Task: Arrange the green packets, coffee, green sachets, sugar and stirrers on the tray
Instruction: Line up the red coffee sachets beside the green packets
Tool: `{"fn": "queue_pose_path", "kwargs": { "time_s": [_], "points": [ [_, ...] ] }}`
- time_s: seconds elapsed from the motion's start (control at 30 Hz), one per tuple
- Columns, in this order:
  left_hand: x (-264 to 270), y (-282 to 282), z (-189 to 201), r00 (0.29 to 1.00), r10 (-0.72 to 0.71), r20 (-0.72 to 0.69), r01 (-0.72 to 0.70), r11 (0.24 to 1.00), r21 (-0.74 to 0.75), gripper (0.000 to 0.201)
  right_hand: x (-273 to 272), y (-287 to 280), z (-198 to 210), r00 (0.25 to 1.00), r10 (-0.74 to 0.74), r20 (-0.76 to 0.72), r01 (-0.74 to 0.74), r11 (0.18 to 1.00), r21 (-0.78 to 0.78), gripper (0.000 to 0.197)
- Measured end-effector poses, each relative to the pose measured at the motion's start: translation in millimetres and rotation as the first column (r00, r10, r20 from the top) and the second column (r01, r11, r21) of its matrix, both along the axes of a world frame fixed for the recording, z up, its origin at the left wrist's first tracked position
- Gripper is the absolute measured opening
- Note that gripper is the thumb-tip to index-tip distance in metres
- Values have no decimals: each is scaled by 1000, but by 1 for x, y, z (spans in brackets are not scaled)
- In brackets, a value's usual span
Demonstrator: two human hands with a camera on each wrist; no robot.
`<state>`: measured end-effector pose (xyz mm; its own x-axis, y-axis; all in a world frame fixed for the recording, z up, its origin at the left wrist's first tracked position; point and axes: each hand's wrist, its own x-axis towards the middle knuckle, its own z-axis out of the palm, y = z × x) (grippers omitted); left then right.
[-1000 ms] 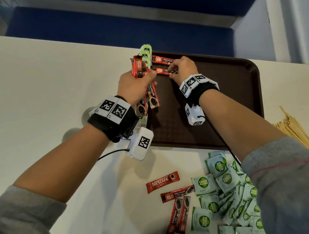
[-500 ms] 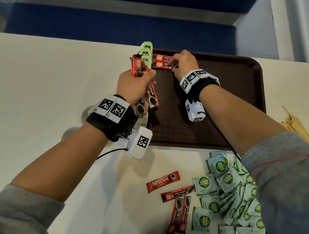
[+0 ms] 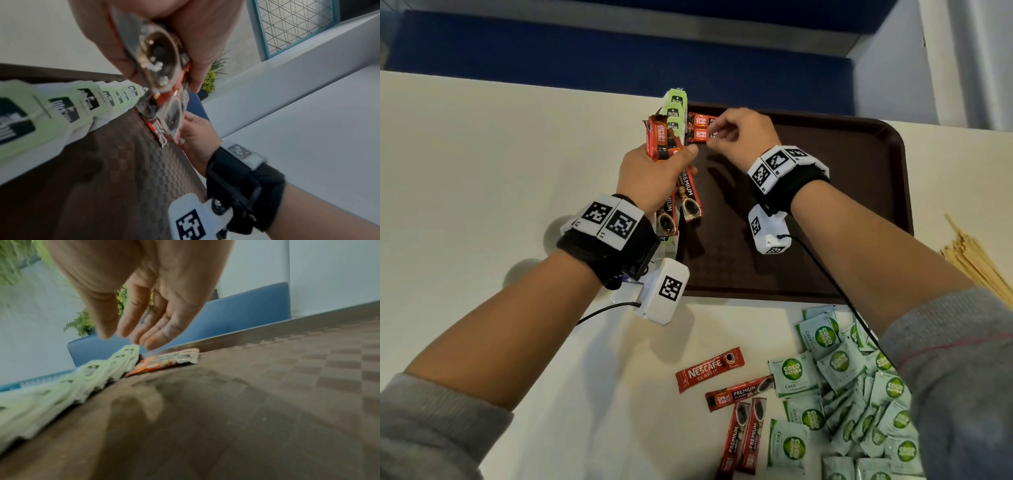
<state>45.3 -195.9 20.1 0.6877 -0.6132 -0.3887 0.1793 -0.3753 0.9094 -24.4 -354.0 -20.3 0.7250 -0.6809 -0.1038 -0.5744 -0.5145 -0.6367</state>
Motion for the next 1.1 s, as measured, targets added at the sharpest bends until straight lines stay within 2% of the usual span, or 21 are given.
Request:
{"fn": "queue_pose_path", "kwargs": {
  "time_s": [0.3,0.4,0.6,0.83,0.93,1.1],
  "points": [
    [-6,5,0,999,-18,48,16,999,41,19,-18,32,29,976,117,185,-159,960,231,25],
    [-8,6,3,998,-8,69,4,998,61,24,-28,38,39,976,175,132,-207,933,293,20],
    [-15,6,8,1000,18,-9,-18,998,54,25,-38,50,48,967,256,8,-238,886,398,18],
    [-19,10,8,1000,-10,20,10,1000,7,24,-40,54,50,967,248,58,-245,845,476,15],
    [-18,11,8,999,-9,35,9,1000,-1,17,-41,50,50,965,250,80,-256,835,488,13],
    [-16,11,7,999,28,23,-27,1000,-8,26,-44,45,48,970,211,117,-242,849,470,15]
  ]
}}
